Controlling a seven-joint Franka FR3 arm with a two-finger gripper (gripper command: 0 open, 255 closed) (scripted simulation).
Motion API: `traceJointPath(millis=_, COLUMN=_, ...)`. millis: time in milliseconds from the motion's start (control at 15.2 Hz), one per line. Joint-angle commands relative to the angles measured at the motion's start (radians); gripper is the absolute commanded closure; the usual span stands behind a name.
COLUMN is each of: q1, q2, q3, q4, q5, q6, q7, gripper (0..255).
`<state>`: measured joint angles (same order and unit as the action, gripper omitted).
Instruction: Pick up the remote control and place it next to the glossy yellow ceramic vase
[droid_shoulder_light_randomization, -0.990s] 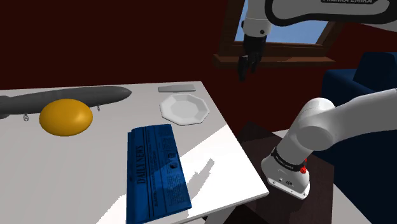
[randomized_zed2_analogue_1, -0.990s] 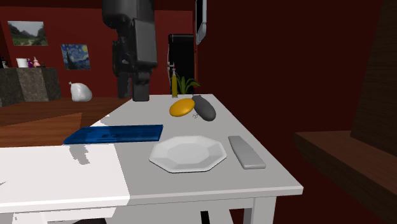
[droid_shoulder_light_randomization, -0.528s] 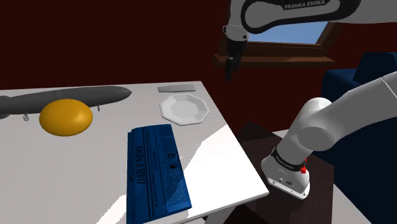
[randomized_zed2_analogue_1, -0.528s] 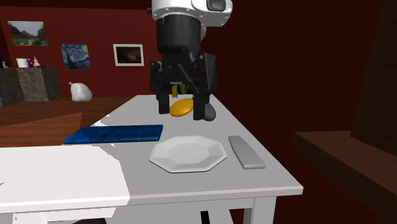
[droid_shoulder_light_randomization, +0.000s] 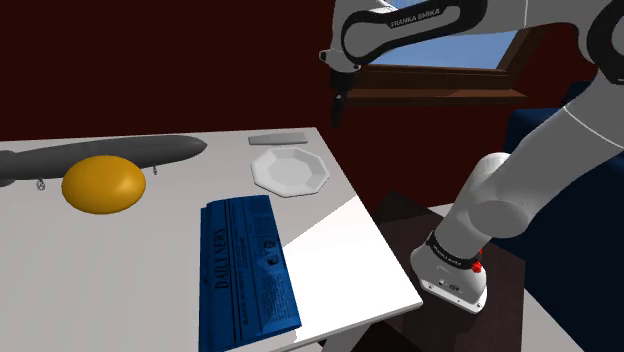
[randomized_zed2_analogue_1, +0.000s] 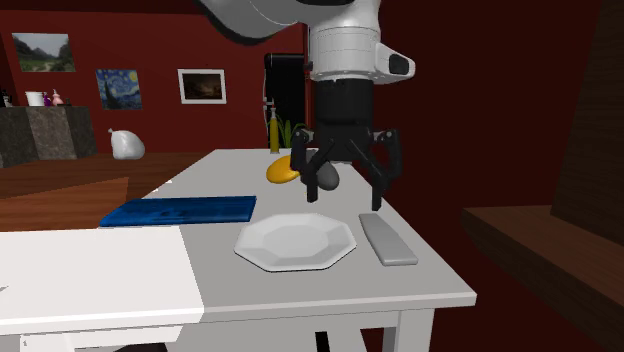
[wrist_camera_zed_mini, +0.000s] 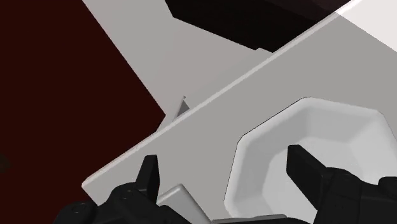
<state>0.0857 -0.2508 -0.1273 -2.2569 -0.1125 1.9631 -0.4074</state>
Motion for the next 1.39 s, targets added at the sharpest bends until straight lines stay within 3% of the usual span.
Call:
traceJointPath(millis=0, q1=0.013, q2=0.085, q3=-0.008, q4=0.053, q5=0.014, q6=0.041, q7=-0.068, gripper=0)
traceJointPath(millis=462, q1=0.032, q2=0.345, q3=-0.006, q4=0.250, q5=0.078, q6=0.123, q7=-0.302, gripper=0)
traceJointPath(millis=990, q1=0.031, q2=0.619, q3=0.048, q4=0.520, q5=0.133, q6=0.142, q7=-0.523, gripper=0)
traceJointPath(millis=1320, q1=0.029, q2=0.647, q3=0.050, q4=0.492, q5=0.135, q6=0.199, q7=-0.525, gripper=0)
